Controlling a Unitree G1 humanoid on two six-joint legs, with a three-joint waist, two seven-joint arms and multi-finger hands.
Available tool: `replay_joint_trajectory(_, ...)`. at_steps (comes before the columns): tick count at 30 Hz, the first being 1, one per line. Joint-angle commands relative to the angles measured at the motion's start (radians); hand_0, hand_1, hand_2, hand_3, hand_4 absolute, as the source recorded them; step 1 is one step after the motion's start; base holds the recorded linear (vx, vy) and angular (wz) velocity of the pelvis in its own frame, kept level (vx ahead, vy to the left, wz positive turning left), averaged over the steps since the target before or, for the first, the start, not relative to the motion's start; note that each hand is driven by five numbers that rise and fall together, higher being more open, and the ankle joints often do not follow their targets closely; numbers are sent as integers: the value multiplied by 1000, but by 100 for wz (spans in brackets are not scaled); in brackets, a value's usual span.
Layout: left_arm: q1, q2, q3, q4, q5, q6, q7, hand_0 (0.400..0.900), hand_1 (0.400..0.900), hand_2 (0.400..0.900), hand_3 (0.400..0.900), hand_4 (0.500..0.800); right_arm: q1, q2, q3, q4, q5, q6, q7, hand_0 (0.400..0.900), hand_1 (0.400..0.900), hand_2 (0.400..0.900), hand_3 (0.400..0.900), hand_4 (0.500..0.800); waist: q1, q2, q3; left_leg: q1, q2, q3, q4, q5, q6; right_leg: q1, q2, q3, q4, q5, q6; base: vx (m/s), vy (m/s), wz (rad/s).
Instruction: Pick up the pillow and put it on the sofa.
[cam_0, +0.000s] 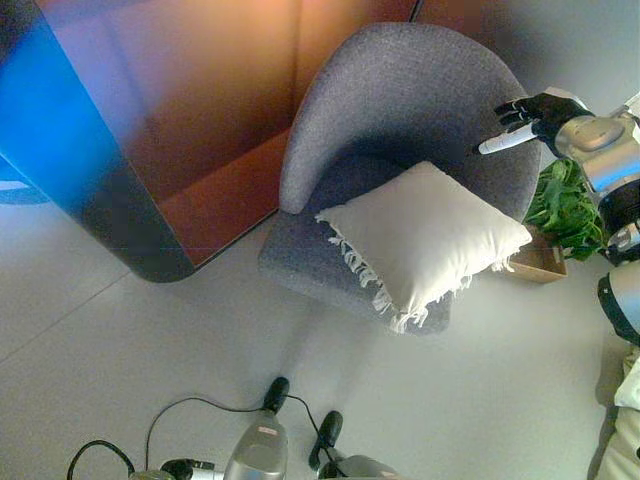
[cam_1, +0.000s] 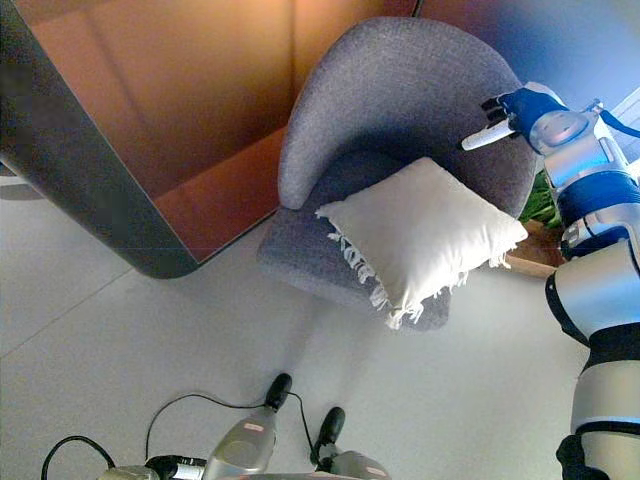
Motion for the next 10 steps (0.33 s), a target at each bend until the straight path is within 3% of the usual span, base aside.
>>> replay_joint_trajectory(1, 35, 15, -28, 54, -7, -13, 1, 900, 900, 900, 900, 800, -42, -129, -33, -21, 74, -95, -32, 900, 900, 900, 900, 800, -21, -2, -49, 65, -2, 70, -8, -121, 1, 39, -6, 3, 11, -14, 48, 16, 49, -8)
replay_joint_trajectory(10, 51, -30, 5, 64, -28, -59, 7, 900, 900, 900, 900, 800, 535, -103, -446, -163, 156, -153, 38, 900, 900, 900, 900, 800, -104, 42, -82, 111, 1, 112, -8, -139, 10, 51, -13, 49, 20, -11, 55, 16, 44, -15)
